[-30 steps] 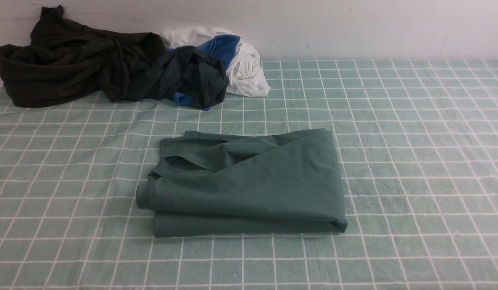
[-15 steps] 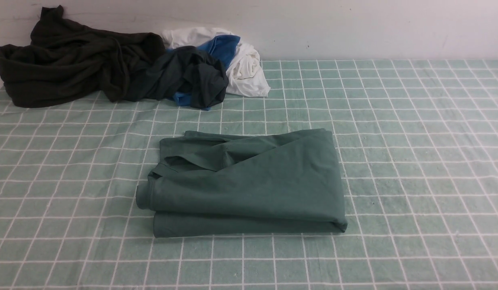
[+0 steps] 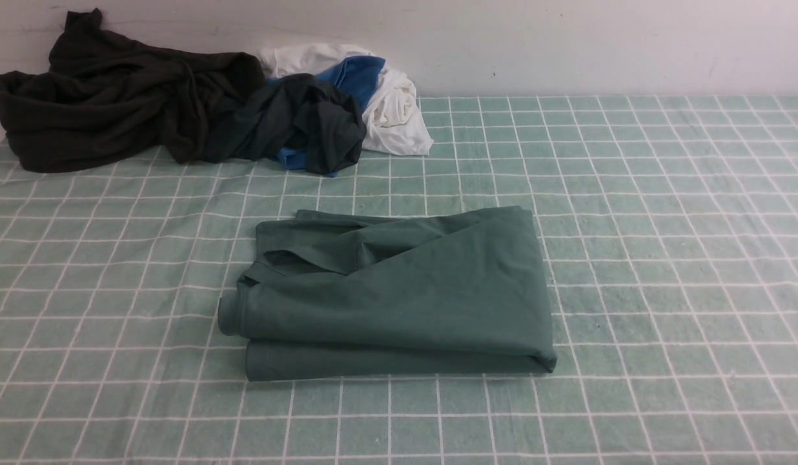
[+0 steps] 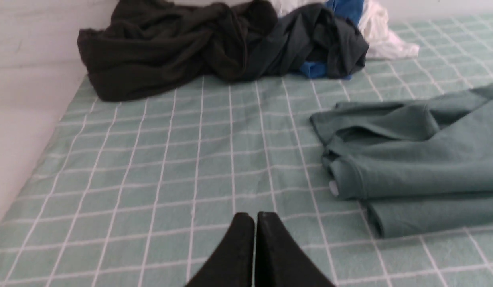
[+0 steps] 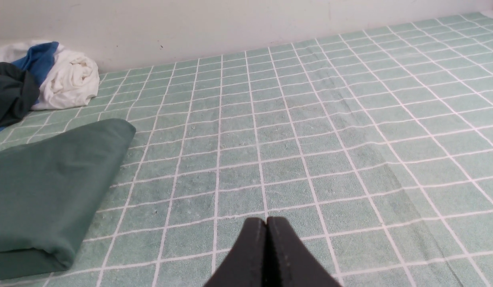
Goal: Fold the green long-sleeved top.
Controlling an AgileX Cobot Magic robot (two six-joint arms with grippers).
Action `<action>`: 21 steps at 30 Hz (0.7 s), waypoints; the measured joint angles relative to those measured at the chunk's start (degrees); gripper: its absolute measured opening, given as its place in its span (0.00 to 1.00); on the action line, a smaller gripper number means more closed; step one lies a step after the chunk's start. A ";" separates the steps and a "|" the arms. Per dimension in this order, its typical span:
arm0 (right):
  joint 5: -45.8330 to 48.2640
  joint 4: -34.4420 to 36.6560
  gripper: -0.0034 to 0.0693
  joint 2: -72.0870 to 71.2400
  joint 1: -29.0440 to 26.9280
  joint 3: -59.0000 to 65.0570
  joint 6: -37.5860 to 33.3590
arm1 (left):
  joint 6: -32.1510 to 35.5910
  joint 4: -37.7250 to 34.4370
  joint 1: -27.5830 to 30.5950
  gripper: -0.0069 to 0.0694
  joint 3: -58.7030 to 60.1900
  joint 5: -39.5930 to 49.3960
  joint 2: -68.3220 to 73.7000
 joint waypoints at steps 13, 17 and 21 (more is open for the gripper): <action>0.14 0.00 0.03 0.00 0.00 -0.02 -0.88 | 13.25 -18.25 16.68 0.09 19.35 -15.35 -3.91; 0.14 0.00 0.03 0.00 0.00 -0.02 -0.88 | 13.09 -17.69 16.55 0.09 19.35 -15.25 -3.91; 0.14 0.00 0.03 0.00 0.00 -0.02 -0.88 | 13.03 -17.62 15.84 0.09 19.35 -15.25 -3.91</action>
